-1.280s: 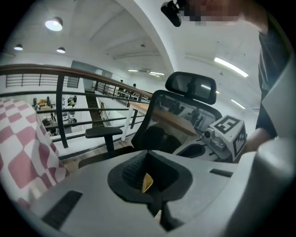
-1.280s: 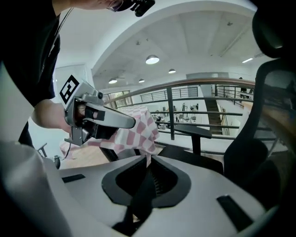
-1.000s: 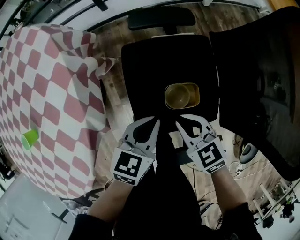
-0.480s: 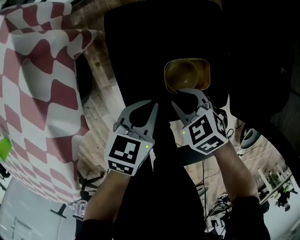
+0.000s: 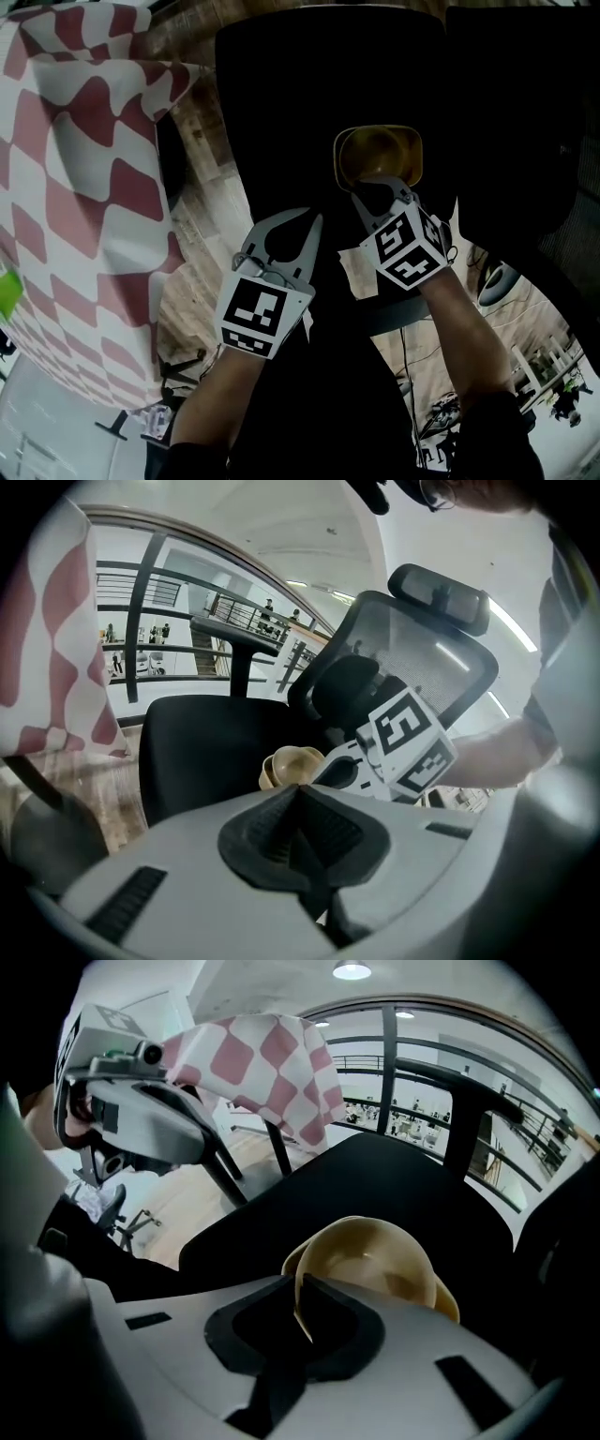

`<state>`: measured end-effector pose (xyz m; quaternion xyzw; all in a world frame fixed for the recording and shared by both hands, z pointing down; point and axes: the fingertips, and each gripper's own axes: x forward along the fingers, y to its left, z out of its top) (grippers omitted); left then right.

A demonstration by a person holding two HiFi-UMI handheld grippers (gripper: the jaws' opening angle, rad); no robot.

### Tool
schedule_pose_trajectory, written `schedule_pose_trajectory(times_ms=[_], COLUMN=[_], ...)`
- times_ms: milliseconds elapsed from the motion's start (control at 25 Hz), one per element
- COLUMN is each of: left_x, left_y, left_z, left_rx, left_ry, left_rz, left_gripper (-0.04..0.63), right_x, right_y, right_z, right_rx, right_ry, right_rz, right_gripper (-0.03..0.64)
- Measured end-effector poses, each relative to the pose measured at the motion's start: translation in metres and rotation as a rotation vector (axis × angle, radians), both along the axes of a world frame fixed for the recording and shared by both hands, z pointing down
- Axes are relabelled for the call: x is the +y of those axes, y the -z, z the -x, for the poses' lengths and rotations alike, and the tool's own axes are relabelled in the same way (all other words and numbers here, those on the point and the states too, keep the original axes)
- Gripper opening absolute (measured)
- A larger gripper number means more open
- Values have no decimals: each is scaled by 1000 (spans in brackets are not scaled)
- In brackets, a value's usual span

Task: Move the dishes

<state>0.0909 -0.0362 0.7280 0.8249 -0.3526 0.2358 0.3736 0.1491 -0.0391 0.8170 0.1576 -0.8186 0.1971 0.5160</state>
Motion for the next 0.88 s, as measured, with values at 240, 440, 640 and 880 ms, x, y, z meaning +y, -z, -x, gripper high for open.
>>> schedule_pose_trajectory(times_ms=[240, 440, 640, 880], left_x=[-4, 0, 6, 7], left_y=[17, 14, 17, 45], left_z=[-2, -3, -3, -2], left_rx=[17, 28, 27, 23], left_ry=[1, 15, 7, -2], left_rz=[-25, -15, -12, -15], left_gripper=[3, 3, 3, 3], right_x=[0, -5, -9, -7], right_y=[1, -12, -3, 38], right_z=[-1, 1, 5, -4], right_rx=[8, 70, 27, 39], right_ry=[-5, 40, 2, 28], right_rz=[20, -26, -24, -112], right_gripper=[53, 71, 52, 29])
